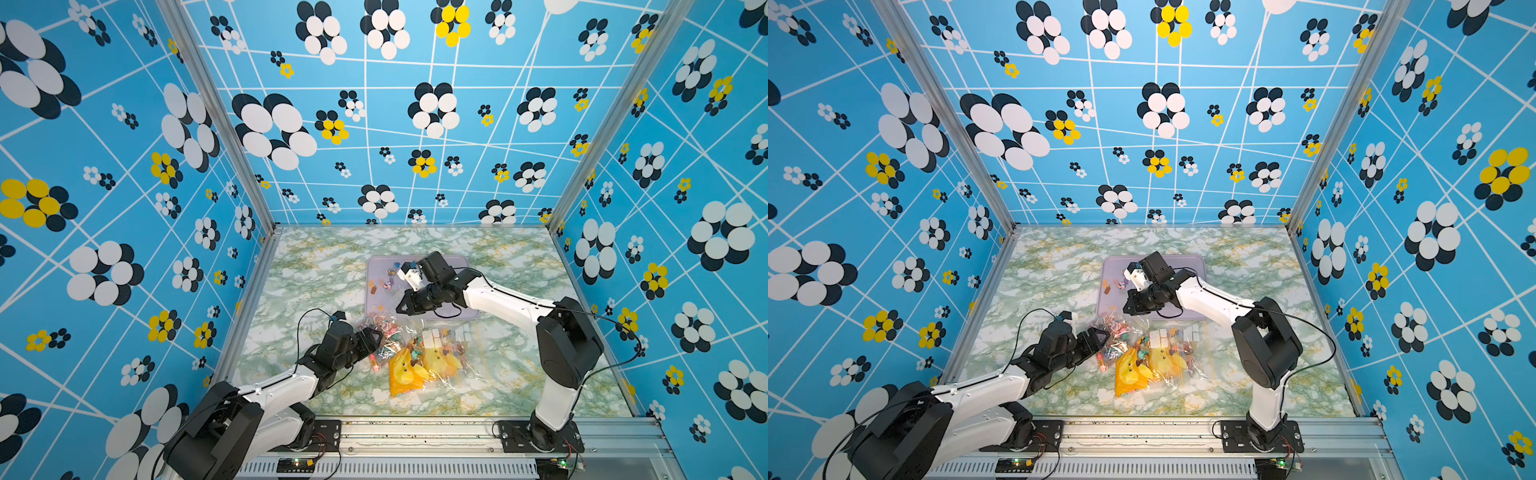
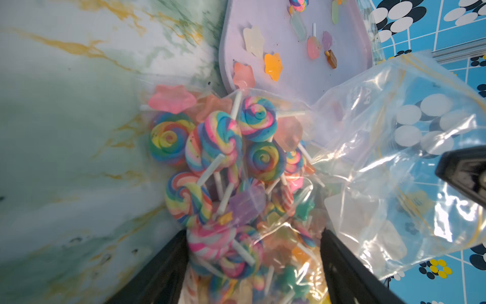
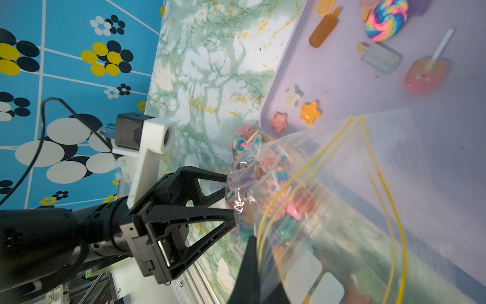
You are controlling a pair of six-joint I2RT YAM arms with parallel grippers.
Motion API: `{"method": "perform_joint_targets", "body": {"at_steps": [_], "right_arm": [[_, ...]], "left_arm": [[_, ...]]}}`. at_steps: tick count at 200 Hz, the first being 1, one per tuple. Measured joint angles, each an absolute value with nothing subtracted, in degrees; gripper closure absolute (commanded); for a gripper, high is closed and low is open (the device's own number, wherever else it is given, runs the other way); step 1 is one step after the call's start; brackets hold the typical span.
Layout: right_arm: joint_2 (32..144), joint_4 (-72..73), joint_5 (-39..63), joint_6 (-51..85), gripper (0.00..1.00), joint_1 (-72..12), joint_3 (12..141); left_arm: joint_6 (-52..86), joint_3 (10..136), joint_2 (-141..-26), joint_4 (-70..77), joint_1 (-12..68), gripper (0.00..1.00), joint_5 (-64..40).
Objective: Pour candies out of the ziploc bag
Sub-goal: Pick up the ziploc bag from the center of the board.
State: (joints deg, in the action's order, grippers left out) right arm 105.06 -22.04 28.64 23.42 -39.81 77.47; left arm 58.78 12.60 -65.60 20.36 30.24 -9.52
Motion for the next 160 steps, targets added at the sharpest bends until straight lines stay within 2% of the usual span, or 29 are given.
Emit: {"method": "perform_joint_targets", "body": {"at_steps": [22, 38, 58, 65, 76, 110, 160], "right_arm": [[105.1, -21.6, 28.6, 24.1, 1.0, -39.7, 77.1], [105.1, -21.5, 28.3, 24.6, 1.0, -39.7, 76.8], [105.1, -21.2, 27.8, 24.8, 1.0, -39.7, 76.8], [105.1, -21.1, 27.7, 24.9, 1.0, -39.7, 76.8], [105.1, -20.9, 27.7, 24.9, 1.0, -39.7, 76.8], [105.1, -20.7, 27.7, 24.9, 1.0, -39.6, 76.8], [105.0, -20.7, 27.4, 24.7, 1.0, -38.8, 77.2]], "left_arm": [[59.0, 12.6, -66.2, 20.6, 30.6, 0.3, -9.4], [59.0, 12.5, -66.3, 20.6, 30.7, 0.4, -9.3], [59.1, 12.4, -66.3, 20.6, 30.8, 0.55, -8.8], [59.0, 12.4, -66.3, 20.6, 30.8, 0.66, -8.7], [59.4, 12.4, -66.4, 20.6, 30.8, 0.76, -8.5], [59.3, 12.5, -67.4, 22.9, 30.8, 0.99, -8.5], [57.5, 15.3, -67.7, 20.5, 30.1, 1.0, -9.4]]}}
